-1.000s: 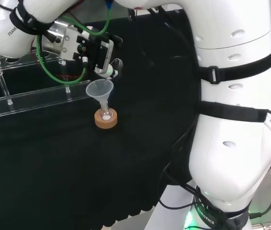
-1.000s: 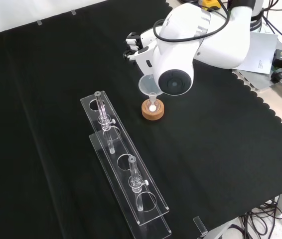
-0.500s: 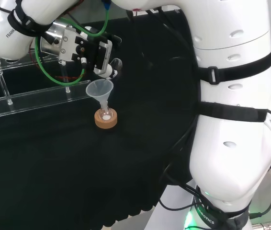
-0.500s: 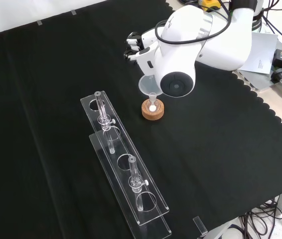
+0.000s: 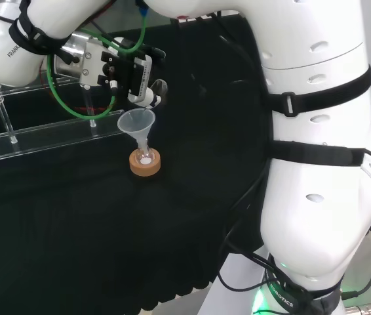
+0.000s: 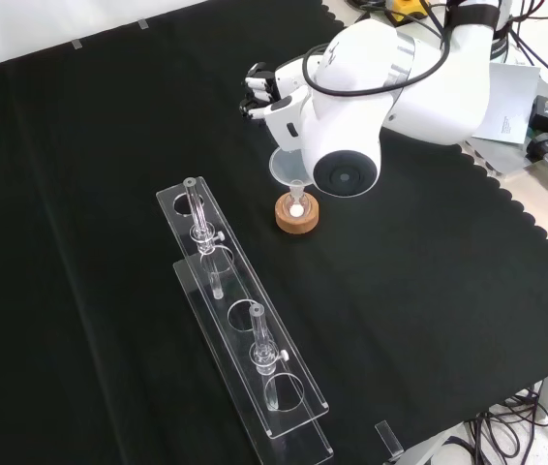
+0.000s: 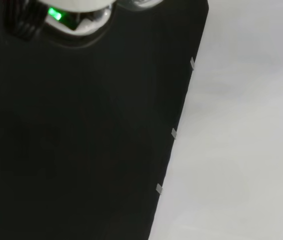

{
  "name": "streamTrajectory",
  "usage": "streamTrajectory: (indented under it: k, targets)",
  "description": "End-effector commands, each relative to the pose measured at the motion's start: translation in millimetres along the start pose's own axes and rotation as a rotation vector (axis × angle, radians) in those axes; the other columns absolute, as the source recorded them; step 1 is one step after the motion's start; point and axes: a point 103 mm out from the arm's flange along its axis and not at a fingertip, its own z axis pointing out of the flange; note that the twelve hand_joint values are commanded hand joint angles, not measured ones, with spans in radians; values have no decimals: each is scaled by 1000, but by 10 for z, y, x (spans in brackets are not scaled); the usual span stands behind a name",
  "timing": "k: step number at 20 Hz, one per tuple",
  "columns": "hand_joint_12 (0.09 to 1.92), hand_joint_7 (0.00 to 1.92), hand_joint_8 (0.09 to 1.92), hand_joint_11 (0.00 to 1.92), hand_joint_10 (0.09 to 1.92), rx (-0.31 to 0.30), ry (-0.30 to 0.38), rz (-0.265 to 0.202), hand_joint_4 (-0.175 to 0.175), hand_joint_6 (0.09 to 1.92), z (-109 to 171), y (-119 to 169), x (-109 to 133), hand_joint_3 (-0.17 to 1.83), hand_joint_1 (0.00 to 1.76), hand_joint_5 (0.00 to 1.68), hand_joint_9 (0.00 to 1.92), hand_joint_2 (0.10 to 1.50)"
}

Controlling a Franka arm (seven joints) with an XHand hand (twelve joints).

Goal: Pour all the NaCl from the weighing funnel into the round-bottom flask.

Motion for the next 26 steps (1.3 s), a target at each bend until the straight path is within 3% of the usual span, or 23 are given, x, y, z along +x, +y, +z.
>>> streamTrajectory:
  k: [1,14,26]
  targets:
    - [1010,491,643,849,296,6,-20,6,175,783,-15,6,4,643,1107,1208,947,687]
    - [1008,492,643,850,294,7,-24,13,175,781,-49,-11,10,643,1108,1209,947,686]
    - [1008,492,642,852,294,-14,85,6,175,779,59,11,-19,643,1108,1210,949,686]
